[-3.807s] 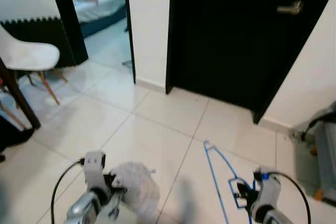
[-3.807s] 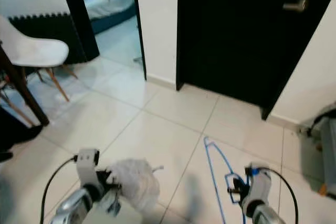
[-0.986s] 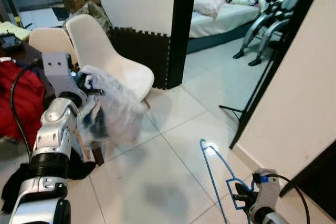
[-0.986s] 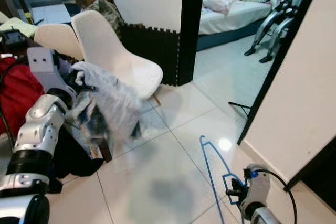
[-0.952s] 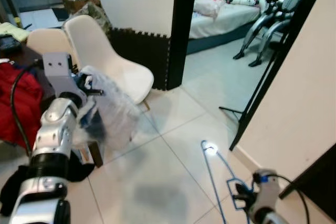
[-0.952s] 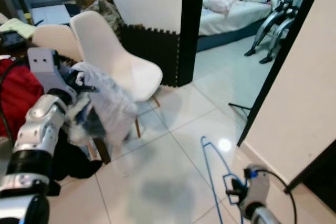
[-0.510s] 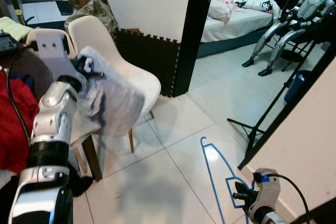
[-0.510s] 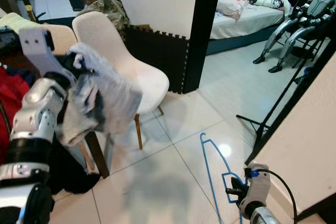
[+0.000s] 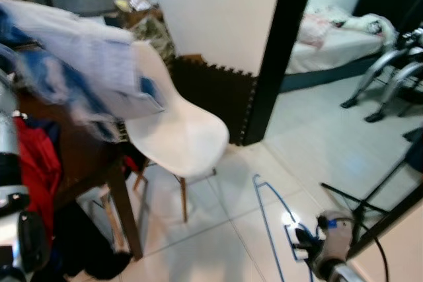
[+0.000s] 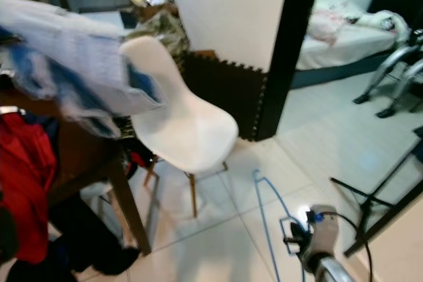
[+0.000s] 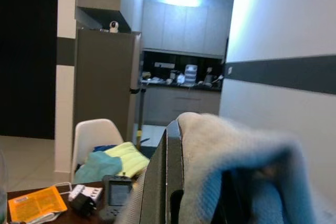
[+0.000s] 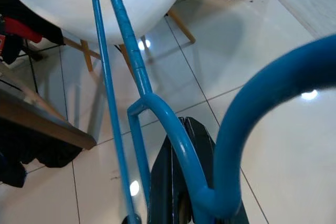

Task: Hang hanger

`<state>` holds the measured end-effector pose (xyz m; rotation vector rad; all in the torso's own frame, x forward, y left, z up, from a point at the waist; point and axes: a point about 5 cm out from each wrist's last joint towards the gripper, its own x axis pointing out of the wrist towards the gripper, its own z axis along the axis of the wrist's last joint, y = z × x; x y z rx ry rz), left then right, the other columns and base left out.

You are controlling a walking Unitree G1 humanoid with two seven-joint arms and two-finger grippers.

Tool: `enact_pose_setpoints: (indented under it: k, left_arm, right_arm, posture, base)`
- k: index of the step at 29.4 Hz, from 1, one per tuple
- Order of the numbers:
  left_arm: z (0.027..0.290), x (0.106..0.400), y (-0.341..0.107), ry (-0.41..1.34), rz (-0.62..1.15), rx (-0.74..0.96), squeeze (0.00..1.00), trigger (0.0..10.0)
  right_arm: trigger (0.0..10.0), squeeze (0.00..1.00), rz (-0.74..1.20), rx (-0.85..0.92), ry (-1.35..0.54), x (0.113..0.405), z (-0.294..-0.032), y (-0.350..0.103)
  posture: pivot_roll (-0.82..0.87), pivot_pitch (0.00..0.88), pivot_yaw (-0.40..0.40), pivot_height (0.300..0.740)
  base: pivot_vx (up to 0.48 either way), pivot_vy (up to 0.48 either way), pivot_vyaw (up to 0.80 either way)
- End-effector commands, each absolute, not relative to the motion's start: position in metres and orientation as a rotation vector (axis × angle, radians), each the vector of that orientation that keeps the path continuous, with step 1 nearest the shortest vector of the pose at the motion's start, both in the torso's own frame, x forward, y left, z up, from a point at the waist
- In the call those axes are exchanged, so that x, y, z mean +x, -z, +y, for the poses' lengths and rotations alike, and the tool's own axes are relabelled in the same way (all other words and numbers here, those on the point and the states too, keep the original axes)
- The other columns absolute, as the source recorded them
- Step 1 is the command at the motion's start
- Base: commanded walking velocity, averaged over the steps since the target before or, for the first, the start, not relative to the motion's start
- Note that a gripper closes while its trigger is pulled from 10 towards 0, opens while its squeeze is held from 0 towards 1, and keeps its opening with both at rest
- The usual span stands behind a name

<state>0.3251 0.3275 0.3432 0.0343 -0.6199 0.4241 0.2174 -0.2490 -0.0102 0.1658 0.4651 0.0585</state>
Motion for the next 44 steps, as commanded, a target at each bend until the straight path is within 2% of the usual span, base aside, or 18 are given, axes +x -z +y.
enact_pose_setpoints:
  k: [1,7,8,11,13,17,18,21,23,25,27,29,32,37,40,41,43,44]
  left_arm:
    - [0.336,0.317,-0.358,-0.469,-0.662,0.066,0.00,10.0]
    - [0.345,0.318,-0.344,-0.520,-0.589,0.059,0.00,10.0]
    - [0.346,0.323,-0.330,-0.525,-0.523,0.035,0.00,10.0]
    - [0.346,0.323,-0.330,-0.525,-0.523,0.035,0.00,10.0]
    - [0.342,0.334,-0.285,-0.533,-0.325,-0.005,0.00,10.0]
    - [0.339,0.336,-0.264,-0.542,-0.251,-0.017,0.00,10.0]
    - [0.335,0.336,-0.243,-0.531,-0.169,-0.023,0.00,10.0]
    - [0.328,0.334,-0.204,-0.363,0.056,0.023,0.00,10.0]
    - [0.327,0.332,-0.198,-0.281,0.117,0.043,0.00,10.0]
    - [0.327,0.332,-0.198,-0.281,0.117,0.043,0.00,10.0]
    - [0.324,0.322,-0.188,-0.066,0.271,0.137,0.00,10.0]
    - [0.324,0.322,-0.188,-0.066,0.271,0.137,0.00,10.0]
    - [0.322,0.296,-0.187,0.202,0.449,0.243,0.00,10.0]
    - [0.323,0.285,-0.194,0.283,0.482,0.303,0.00,10.0]
    - [0.328,0.241,-0.209,0.592,0.632,0.494,0.00,10.0]
    - [0.326,0.231,-0.213,0.679,0.670,0.520,0.00,10.0]
    - [0.324,0.226,-0.215,0.727,0.688,0.529,0.00,10.0]
    - [0.316,0.217,-0.215,0.830,0.716,0.524,0.00,10.0]
  right_arm:
    - [10.0,0.00,0.468,0.160,-0.037,0.214,-0.256,0.009]
    - [10.0,0.00,0.462,0.168,-0.030,0.214,-0.257,0.008]
    - [10.0,0.00,0.460,0.174,-0.025,0.214,-0.258,0.007]
    - [10.0,0.00,0.460,0.174,-0.025,0.214,-0.258,0.007]
    - [10.0,0.00,0.457,0.180,-0.020,0.215,-0.259,0.006]
    - [10.0,0.00,0.457,0.181,-0.019,0.215,-0.259,0.006]
    - [10.0,0.00,0.456,0.181,-0.018,0.215,-0.259,0.005]
    - [10.0,0.00,0.455,0.184,-0.019,0.215,-0.259,0.005]
    - [10.0,0.00,0.456,0.185,-0.020,0.215,-0.259,0.005]
    - [10.0,0.00,0.456,0.185,-0.020,0.215,-0.259,0.005]
    - [10.0,0.00,0.458,0.186,-0.020,0.214,-0.259,0.004]
    - [10.0,0.00,0.458,0.186,-0.020,0.214,-0.259,0.004]
    - [10.0,0.00,0.459,0.189,-0.017,0.213,-0.259,0.004]
    - [10.0,0.00,0.461,0.190,-0.017,0.213,-0.258,0.004]
    - [10.0,0.00,0.467,0.191,-0.017,0.214,-0.259,0.004]
    - [10.0,0.00,0.469,0.191,-0.016,0.214,-0.259,0.005]
    - [10.0,0.00,0.469,0.191,-0.016,0.214,-0.259,0.005]
    - [10.0,0.00,0.470,0.191,-0.015,0.214,-0.259,0.005]
  posture:
    - [0.06,0.028,-0.043,0.740]
    - [0.07,0.033,-0.045,0.740]
    - [0.07,0.034,-0.046,0.740]
    - [0.07,0.034,-0.046,0.740]
    - [0.06,0.041,-0.046,0.740]
    - [0.06,0.041,-0.046,0.740]
    - [0.07,0.046,-0.044,0.740]
    - [0.07,0.052,-0.044,0.740]
    - [0.07,0.052,-0.044,0.740]
    - [0.07,0.052,-0.044,0.740]
    - [0.07,0.059,-0.042,0.740]
    - [0.07,0.059,-0.042,0.740]
    - [0.07,0.059,-0.046,0.740]
    - [0.07,0.058,-0.050,0.740]
    - [0.08,0.056,-0.051,0.740]
    - [0.08,0.056,-0.051,0.740]
    - [0.08,0.056,-0.051,0.740]
    - [0.07,0.054,-0.050,0.740]
  base:
    - [0.480,0.000,0.80]
    - [0.468,0.000,0.52]
    - [0.000,0.000,0.00]
    - [0.000,0.000,0.00]
    - [0.000,0.000,0.00]
    - [0.000,0.000,0.00]
    - [0.000,0.000,0.00]
    - [0.000,0.000,0.00]
    - [0.000,0.000,0.00]
    - [0.000,0.000,0.00]
    - [0.000,0.000,0.00]
    - [0.000,0.000,0.00]
    - [0.000,0.000,0.00]
    - [0.000,0.000,0.00]
    - [0.000,0.000,0.00]
    - [0.000,0.000,0.00]
    - [0.000,0.000,0.00]
    - [0.000,0.000,0.00]
